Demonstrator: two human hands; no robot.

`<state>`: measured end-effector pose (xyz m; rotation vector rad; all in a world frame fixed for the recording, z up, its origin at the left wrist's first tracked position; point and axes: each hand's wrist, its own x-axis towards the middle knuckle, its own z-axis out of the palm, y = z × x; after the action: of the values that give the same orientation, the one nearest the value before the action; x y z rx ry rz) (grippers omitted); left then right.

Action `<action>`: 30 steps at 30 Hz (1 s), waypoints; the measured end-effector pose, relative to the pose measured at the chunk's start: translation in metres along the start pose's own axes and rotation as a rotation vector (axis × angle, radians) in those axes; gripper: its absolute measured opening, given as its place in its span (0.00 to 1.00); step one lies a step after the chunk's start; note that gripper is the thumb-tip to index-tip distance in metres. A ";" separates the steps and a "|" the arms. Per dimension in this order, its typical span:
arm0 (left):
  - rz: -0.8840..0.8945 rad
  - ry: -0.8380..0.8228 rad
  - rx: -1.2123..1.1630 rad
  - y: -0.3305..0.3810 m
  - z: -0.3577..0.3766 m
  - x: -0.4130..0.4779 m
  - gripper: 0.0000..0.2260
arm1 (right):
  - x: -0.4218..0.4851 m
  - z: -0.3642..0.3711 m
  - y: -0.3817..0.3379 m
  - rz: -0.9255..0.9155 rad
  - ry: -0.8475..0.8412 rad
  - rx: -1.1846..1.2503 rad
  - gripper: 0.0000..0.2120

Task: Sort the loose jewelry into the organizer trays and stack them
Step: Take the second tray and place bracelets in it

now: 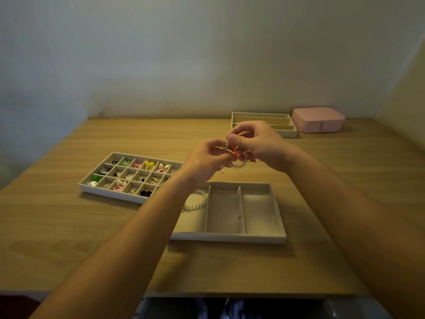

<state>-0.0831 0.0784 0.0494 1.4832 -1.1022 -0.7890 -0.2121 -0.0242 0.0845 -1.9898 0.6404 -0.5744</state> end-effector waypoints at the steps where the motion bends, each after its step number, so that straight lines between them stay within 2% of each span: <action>1: -0.020 -0.005 -0.030 0.000 -0.003 -0.002 0.07 | -0.001 0.000 -0.003 0.002 -0.001 0.027 0.06; 4: -0.067 -0.044 -0.092 -0.001 -0.011 -0.009 0.09 | -0.005 -0.001 -0.010 0.004 -0.014 0.092 0.05; 11: -0.118 -0.156 -0.218 -0.006 -0.024 -0.024 0.11 | -0.008 0.001 -0.021 0.001 -0.021 0.047 0.05; 14: -0.121 -0.144 -0.257 -0.009 -0.026 -0.031 0.07 | -0.008 0.002 -0.027 0.016 -0.033 0.010 0.07; 21: -0.135 -0.101 -0.212 -0.017 -0.038 -0.042 0.07 | -0.008 0.007 -0.038 0.037 -0.073 -0.111 0.07; 25: -0.105 -0.093 -0.105 -0.008 -0.037 -0.048 0.12 | -0.008 0.012 -0.047 0.034 -0.099 -0.168 0.07; 30: -0.060 -0.099 -0.191 0.005 -0.032 -0.054 0.13 | -0.008 0.022 -0.057 -0.017 -0.112 -0.261 0.08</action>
<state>-0.0744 0.1401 0.0564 1.3326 -1.0291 -0.9910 -0.1925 0.0193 0.1238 -2.2553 0.6568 -0.4008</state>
